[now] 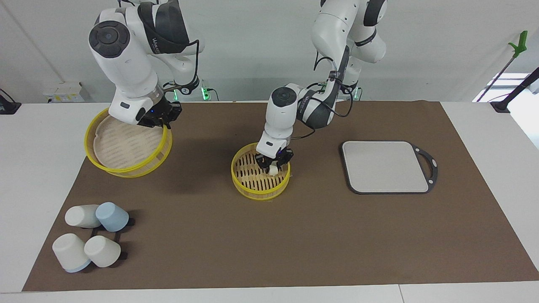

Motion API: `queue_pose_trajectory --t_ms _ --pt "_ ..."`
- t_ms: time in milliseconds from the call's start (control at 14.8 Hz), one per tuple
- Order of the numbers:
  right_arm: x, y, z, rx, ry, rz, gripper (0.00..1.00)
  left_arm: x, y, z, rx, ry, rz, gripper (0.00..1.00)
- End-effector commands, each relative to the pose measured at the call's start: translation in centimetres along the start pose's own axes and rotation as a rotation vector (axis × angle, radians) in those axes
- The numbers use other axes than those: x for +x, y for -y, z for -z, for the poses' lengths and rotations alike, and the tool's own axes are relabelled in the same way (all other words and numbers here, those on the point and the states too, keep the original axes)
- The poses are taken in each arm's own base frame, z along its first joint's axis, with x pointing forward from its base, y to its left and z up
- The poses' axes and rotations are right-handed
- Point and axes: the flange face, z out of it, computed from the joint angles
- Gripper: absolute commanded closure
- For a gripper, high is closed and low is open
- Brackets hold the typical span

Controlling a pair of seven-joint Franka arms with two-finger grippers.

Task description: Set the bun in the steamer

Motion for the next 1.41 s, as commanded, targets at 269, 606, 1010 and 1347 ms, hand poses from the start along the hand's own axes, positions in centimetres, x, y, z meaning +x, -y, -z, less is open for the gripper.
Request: queue_pose_trajectory --t_ms 269,606,1010,1347 --pt "0.7 4.5 0.2 -0.033 -0.075 -0.037 1.00 3.3 7.1 11.4 0.046 0.065 0.094 0.00" --pt "4.4 16.7 -1.6 0.041 -0.146 -0.141 1.00 10.8 25.2 23.2 0.058 0.075 0.114 0.00" --pt "9.6 30.2 -9.4 0.082 -0.231 -0.207 1.00 14.1 38.0 27.6 0.087 0.084 -0.030 0.00" --pt "10.2 34.8 -13.7 0.071 -0.209 -0.200 1.00 13.8 41.0 28.9 0.088 0.138 -0.190 0.00"
